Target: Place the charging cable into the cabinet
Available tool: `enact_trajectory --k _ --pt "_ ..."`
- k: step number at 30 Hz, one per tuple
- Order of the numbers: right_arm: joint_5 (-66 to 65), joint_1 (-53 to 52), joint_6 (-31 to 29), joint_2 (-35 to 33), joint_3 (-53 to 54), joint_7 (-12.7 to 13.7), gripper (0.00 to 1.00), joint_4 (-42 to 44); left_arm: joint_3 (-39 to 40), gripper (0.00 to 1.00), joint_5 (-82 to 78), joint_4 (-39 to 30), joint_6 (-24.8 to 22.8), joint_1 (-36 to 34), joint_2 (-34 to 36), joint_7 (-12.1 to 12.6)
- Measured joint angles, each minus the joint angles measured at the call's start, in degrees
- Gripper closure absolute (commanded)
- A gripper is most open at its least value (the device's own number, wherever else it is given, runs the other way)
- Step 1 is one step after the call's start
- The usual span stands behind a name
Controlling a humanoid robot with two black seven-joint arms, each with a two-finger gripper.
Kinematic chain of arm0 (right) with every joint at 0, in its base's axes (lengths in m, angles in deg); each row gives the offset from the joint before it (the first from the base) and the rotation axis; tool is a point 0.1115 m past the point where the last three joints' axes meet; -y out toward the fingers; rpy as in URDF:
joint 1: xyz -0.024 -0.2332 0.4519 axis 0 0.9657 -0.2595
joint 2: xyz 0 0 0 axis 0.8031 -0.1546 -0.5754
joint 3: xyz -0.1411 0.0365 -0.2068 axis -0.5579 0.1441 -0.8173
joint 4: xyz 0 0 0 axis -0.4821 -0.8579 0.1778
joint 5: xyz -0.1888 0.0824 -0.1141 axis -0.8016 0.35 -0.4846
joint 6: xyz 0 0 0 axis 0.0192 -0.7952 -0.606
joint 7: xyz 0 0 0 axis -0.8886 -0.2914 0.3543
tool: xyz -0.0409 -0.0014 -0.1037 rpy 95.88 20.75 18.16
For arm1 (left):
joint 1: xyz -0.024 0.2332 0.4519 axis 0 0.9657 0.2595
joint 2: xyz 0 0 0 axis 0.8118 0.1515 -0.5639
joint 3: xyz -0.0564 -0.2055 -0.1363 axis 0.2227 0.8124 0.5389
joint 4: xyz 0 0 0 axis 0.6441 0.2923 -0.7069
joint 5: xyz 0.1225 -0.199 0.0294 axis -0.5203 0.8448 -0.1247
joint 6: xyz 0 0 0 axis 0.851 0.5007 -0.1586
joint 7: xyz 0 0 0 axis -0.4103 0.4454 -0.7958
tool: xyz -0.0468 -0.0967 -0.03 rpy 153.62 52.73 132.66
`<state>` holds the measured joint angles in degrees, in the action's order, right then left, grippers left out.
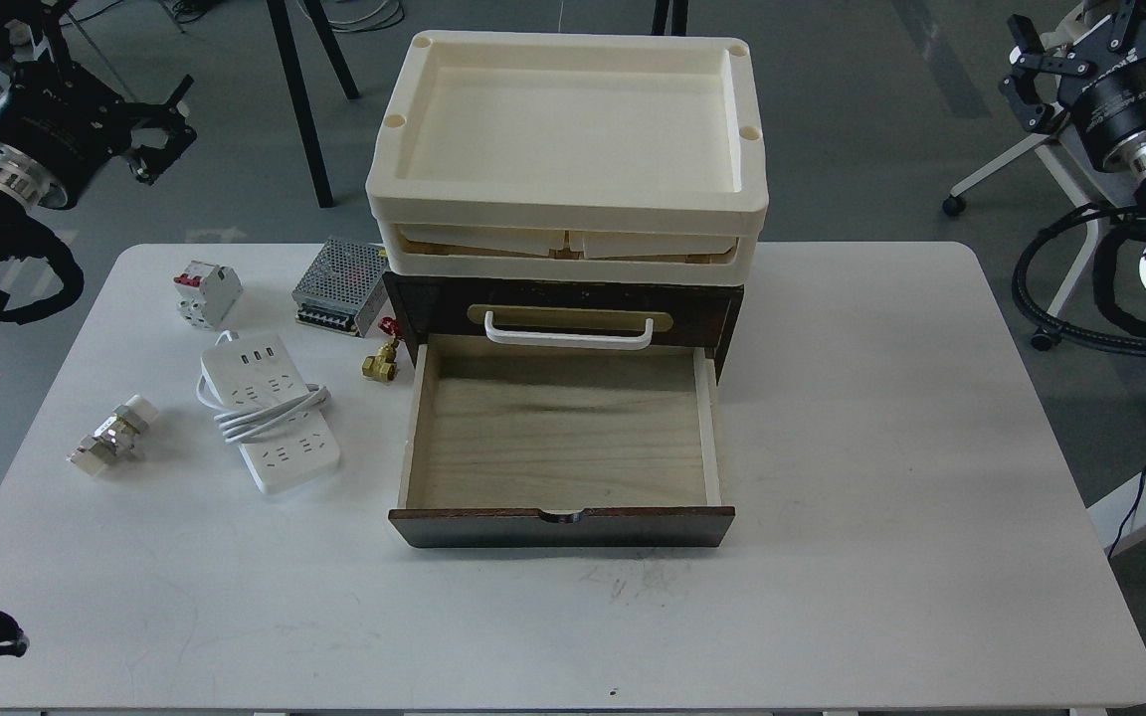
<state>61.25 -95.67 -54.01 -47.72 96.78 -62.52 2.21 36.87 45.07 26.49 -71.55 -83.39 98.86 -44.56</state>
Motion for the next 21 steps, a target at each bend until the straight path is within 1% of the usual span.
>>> enact_trajectory --k 8,10,12,14,16,18,20,21 --pt "0.01 -0.73 0.00 0.09 1.27 0.00 0.00 -0.16 0.36 0.00 0.52 0.88 0.00 0.00 -2.07 0.13" --pt "0.03 -0.76 0.00 0.09 1.42 0.00 0.00 -0.22 0.92 0.00 2.23 3.09 -0.02 0.29 -2.41 -0.07" --pt "0.05 -0.76 0.00 0.08 1.46 0.00 0.00 -0.26 1.33 0.00 5.19 7.04 0.02 1.73 -2.93 -0.12" --pt "0.06 -0.76 0.00 -0.20 1.40 0.00 0.00 -0.44 1.57 0.00 8.35 8.92 0.02 2.62 -4.19 -0.58" --pt "0.06 -0.75 0.00 -0.73 1.23 0.00 0.00 -0.69 2.00 0.00 10.48 9.28 0.02 3.04 -5.68 -2.71" --pt "0.02 -0.72 0.00 -1.63 1.15 0.00 0.00 -1.03 3.62 0.01 11.55 8.13 0.02 3.34 -5.87 -6.88" --pt "-0.01 -0.72 0.00 -2.94 1.15 0.00 0.00 -1.21 5.88 0.01 11.89 4.10 0.02 3.59 -4.73 -10.18" --pt "-0.02 -0.72 0.00 -3.68 1.16 0.00 0.00 -1.25 7.09 0.01 11.97 1.04 0.02 3.81 -3.72 -11.21"
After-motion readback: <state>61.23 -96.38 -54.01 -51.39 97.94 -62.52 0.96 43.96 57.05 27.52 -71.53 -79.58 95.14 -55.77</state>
